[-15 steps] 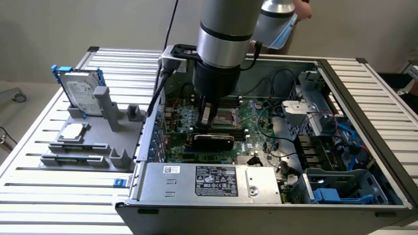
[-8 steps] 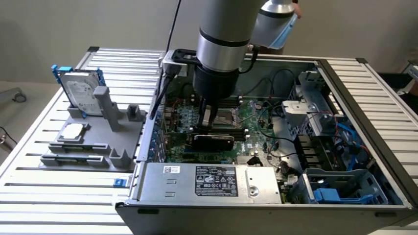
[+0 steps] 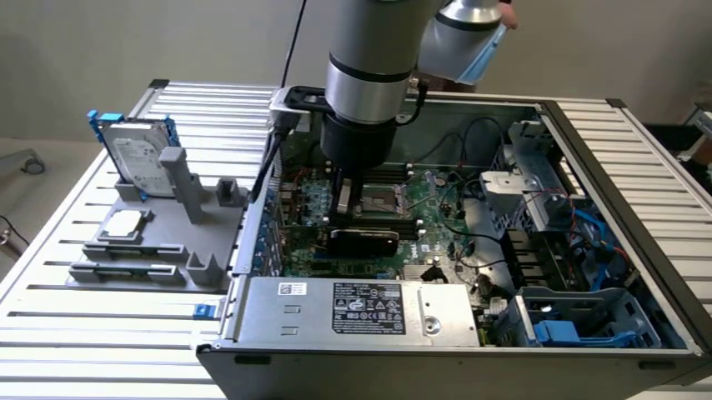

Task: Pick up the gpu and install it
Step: 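Insert the gpu into the slot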

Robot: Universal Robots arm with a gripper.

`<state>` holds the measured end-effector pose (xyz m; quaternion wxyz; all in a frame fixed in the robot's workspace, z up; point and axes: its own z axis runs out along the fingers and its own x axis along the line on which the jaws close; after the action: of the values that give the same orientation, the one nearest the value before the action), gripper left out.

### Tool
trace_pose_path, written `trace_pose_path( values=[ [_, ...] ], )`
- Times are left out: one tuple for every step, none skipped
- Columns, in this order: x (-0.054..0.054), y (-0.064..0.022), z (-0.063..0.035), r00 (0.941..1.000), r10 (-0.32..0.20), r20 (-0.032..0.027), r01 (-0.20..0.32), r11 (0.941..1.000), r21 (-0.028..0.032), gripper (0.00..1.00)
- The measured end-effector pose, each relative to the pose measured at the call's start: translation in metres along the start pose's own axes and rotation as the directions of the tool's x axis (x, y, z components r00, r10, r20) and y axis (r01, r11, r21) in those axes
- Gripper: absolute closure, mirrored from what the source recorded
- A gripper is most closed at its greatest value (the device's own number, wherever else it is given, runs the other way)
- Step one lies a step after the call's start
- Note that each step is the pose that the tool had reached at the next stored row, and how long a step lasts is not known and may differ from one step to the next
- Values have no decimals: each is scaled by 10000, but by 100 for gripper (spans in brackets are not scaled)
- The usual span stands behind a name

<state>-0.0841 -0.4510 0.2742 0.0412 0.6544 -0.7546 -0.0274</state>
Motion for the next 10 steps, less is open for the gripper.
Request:
trace_pose_path(
  values=[
    [0, 0, 0, 10000, -7, -1, 7, 10000, 0, 89],
    [0, 0, -1, 10000, -10, -3, 10, 10000, -1, 89],
    [-1, -1, -2, 10000, -14, -3, 14, 10000, 0, 89],
    [-1, -1, -5, 10000, -20, -4, 20, 10000, 0, 89],
    [-1, -2, -5, 10000, -33, -3, 33, 10000, 1, 89],
    [-1, -3, -5, 10000, -61, -6, 61, 10000, 2, 89],
    [-1, -4, -5, 10000, -94, -10, 94, 10000, 2, 89],
    [0, -5, -5, 9999, -144, -15, 144, 9999, 4, 89],
    [0, -5, -5, 9998, -205, -21, 205, 9998, 5, 89],
    [1, -6, -5, 9996, -273, -28, 273, 9996, 7, 89]
  ],
)
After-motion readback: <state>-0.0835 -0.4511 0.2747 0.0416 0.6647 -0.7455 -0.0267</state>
